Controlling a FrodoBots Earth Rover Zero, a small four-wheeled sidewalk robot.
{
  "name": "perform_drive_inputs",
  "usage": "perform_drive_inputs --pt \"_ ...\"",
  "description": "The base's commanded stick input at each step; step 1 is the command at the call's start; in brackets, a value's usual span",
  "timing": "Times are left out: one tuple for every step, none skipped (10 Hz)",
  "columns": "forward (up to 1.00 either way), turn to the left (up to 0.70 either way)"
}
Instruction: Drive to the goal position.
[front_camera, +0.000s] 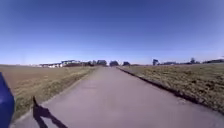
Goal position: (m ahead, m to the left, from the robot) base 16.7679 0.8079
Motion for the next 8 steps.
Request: perform_drive_inputs --pt "0.7 0.0" --pt "0.7 0.0" --pt "0.7 0.0" --pt "0.7 0.0" --pt "0.7 0.0" --pt "0.7 0.0" --pt "0.7 0.0" --pt "0.7 0.0"
